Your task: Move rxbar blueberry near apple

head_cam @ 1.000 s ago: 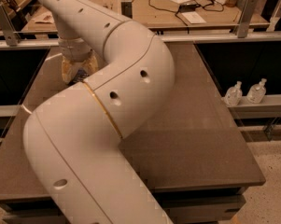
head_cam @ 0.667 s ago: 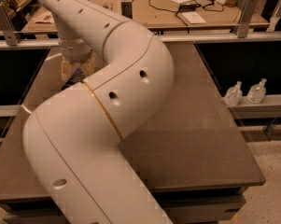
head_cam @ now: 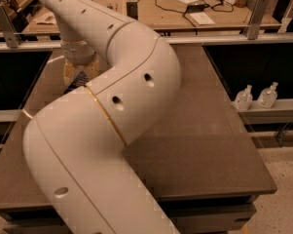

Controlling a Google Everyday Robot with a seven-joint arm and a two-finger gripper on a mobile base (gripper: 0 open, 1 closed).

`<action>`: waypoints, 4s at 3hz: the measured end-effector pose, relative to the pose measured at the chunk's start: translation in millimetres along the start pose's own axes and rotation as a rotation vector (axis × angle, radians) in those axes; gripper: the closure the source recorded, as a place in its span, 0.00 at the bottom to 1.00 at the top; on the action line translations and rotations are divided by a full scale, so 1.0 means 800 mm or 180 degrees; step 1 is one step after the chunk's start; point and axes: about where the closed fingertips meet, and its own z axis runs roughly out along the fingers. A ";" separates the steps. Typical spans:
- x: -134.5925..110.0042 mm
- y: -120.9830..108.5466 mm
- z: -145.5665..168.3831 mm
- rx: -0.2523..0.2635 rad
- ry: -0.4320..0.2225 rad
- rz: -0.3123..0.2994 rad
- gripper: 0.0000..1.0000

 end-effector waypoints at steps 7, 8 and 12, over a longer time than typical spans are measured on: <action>0.001 0.005 -0.007 -0.0006 0.0017 0.0032 1.00; 0.001 0.006 -0.008 -0.0006 0.0019 0.0036 1.00; -0.100 0.003 -0.098 -0.0168 0.0723 -0.0150 1.00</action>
Offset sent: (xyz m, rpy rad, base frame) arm -0.2301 -0.1144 0.1935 0.2707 -0.0993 -0.0104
